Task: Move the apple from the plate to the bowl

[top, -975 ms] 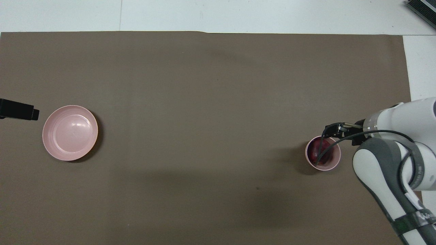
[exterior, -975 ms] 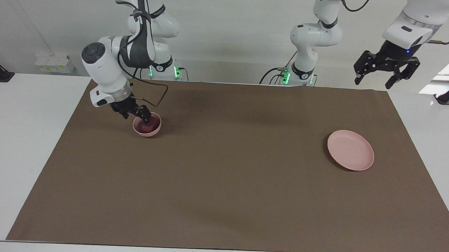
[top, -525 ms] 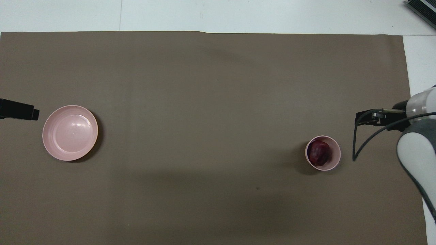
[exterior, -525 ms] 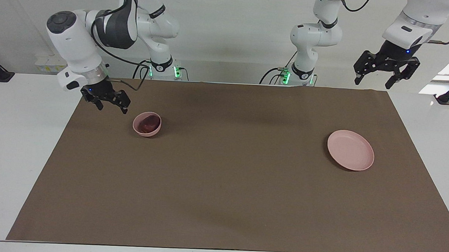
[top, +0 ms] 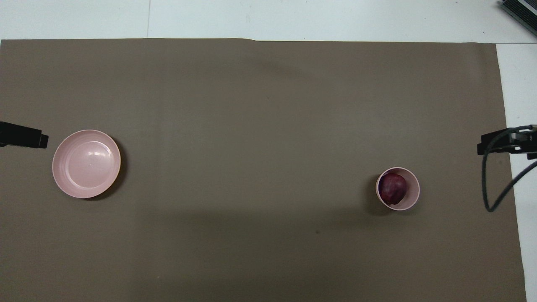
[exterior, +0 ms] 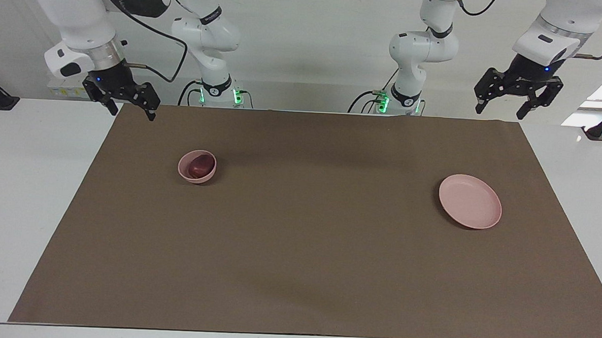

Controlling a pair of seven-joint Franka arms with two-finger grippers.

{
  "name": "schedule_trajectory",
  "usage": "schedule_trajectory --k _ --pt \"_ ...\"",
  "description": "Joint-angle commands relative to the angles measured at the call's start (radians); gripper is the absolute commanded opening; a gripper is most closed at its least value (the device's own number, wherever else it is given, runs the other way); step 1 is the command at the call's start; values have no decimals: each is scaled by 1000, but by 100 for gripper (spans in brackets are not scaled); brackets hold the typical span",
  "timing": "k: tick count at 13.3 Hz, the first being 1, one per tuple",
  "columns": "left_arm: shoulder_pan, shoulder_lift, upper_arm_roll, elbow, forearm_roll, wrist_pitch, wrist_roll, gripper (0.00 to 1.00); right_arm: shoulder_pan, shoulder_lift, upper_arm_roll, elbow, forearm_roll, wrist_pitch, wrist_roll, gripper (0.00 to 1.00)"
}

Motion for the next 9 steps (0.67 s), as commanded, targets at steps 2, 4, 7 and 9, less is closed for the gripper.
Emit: schedule_trajectory --k 2,4,7,9 --pt "20 -11 -11 -4 -12 -13 11 100 -2 6 9 38 -3 -36 -12 100" --pt "20 -11 -10 -4 -12 -13 13 100 4 8 12 38 -2 -32 -10 100" --pt "20 -11 -11 -4 -12 -13 13 100 99 14 -42 46 -11 -35 -9 100" --pt "20 -11 -10 -4 -12 -13 13 100 97 11 -45 43 0 -30 -7 100"
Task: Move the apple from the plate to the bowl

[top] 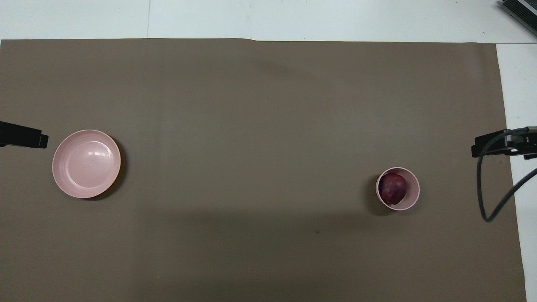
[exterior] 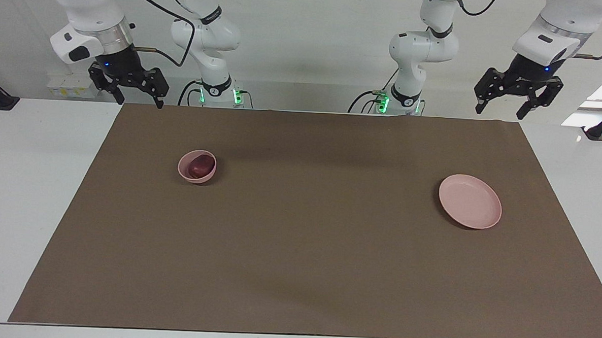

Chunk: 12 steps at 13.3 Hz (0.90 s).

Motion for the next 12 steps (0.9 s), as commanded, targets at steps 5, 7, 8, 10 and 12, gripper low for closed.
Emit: schedule_trajectory --k 5,7,8,10,12 --pt "17 -8 -11 -4 -11 7 10 100 22 2 -11 9 0 -7 -10 100" --pt "18 -1 -11 -2 -12 89 3 100 20 2 -11 9 3 -13 -16 100" --pt "18 2 -13 1 -9 87 3 100 20 2 -11 9 7 -10 -18 100" --pt "17 4 -11 5 -5 41 3 100 20 2 -12 9 9 -9 -16 100" --pt "18 -8 -11 4 -3 -4 3 100 20 2 -11 9 7 -4 -14 100"
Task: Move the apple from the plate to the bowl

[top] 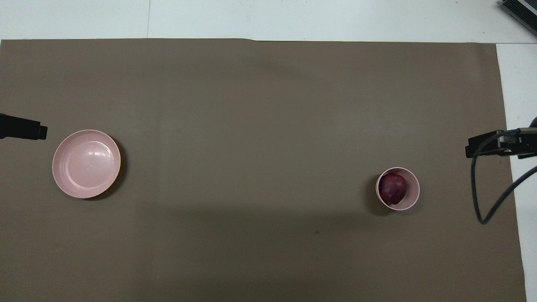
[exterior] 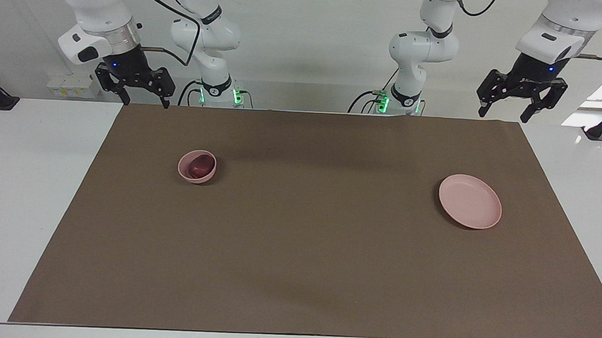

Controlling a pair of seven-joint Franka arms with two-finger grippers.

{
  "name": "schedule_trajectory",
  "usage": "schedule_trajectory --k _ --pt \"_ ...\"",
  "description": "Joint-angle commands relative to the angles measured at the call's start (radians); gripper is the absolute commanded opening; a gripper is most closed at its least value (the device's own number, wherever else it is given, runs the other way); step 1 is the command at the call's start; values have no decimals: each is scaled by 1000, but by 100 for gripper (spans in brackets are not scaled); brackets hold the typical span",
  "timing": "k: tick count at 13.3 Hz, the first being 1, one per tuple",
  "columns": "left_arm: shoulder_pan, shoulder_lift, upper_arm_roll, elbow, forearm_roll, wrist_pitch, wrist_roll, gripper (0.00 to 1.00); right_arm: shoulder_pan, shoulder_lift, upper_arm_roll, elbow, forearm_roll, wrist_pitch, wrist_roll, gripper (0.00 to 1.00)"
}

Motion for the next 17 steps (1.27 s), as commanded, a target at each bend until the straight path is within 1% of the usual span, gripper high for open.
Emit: schedule_trajectory --k 1,13,17 --pt "19 -15 -12 -1 0 -59 3 100 1 2 -4 9 6 -4 -13 100" --pt "36 -35 -9 -21 0 -85 5 100 1 2 -4 7 7 -2 -11 100" --pt "38 -41 -6 -29 18 -102 5 100 2 0 -4 6 7 -4 -13 100"
